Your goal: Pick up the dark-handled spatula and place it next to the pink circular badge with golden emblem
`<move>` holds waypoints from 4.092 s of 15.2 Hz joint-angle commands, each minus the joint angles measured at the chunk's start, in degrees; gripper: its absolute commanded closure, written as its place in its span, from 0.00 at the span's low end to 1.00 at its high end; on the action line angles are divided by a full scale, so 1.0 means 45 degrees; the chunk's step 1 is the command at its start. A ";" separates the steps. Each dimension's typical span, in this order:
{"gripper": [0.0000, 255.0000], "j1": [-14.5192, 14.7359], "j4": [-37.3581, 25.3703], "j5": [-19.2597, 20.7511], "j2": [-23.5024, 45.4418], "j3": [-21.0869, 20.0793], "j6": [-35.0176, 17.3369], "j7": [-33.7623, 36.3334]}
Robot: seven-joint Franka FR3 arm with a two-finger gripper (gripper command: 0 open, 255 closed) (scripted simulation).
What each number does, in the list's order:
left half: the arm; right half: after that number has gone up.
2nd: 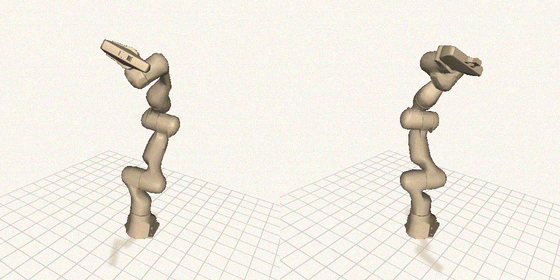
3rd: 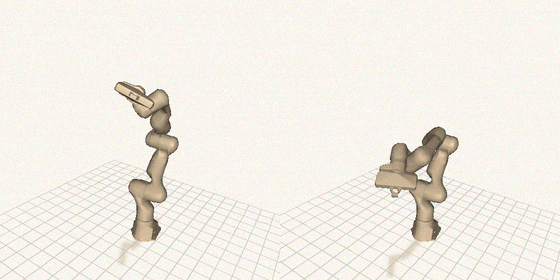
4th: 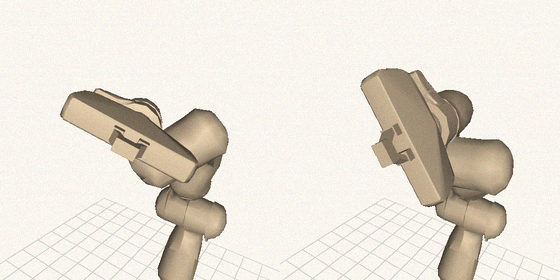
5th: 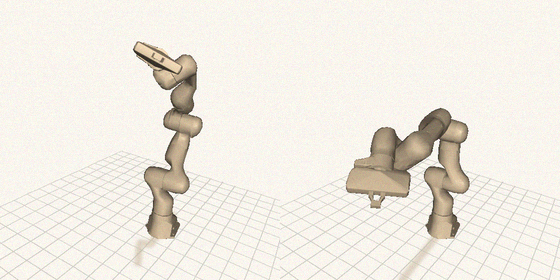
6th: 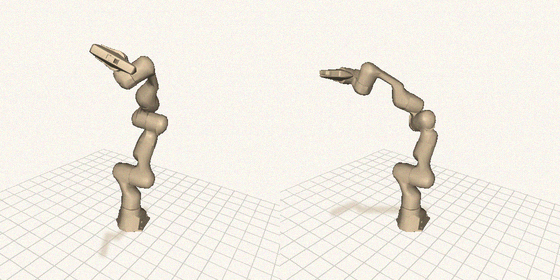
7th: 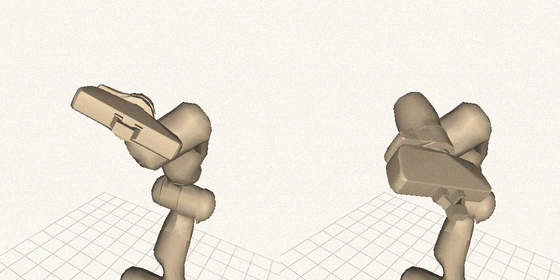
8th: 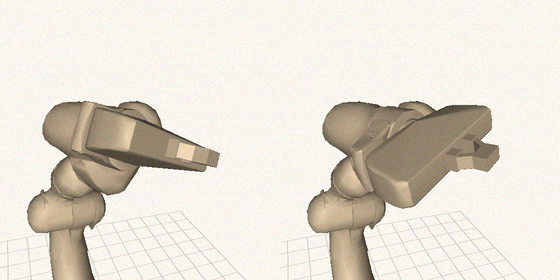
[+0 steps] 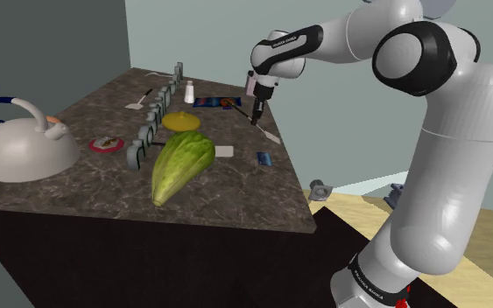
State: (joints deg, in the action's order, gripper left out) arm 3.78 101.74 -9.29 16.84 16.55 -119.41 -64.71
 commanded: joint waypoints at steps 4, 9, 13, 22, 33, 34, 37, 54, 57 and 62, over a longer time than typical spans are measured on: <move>1.00 0.0013 -0.0497 0.0107 -0.0192 0.0032 0.0679 0.0112; 1.00 0.1003 0.0327 0.0435 -0.0806 -0.0405 0.0325 0.1591; 1.00 0.1745 0.0704 0.0645 -0.1092 -0.0805 0.0138 0.2789; 1.00 0.3319 0.0657 0.0990 -0.1071 -0.1759 -0.0003 0.5451; 1.00 0.5152 -0.1116 0.1344 0.0174 -0.2817 0.0388 0.8527; 1.00 0.5318 -0.1378 0.1378 0.0354 -0.2897 0.0462 0.8791; 1.00 0.5816 -0.2280 0.1485 0.0964 -0.3120 0.0729 0.9566; 1.00 0.8636 -1.5373 0.2078 0.8840 -0.3816 0.5880 1.3212; 1.00 0.8628 -1.3657 0.2071 0.8175 -0.3812 0.4830 1.3209; 1.00 0.8621 -1.2177 0.2069 0.7825 -0.3813 0.3700 1.3205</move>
State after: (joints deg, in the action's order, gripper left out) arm 42.52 45.61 0.01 52.34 -0.60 -101.68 -5.35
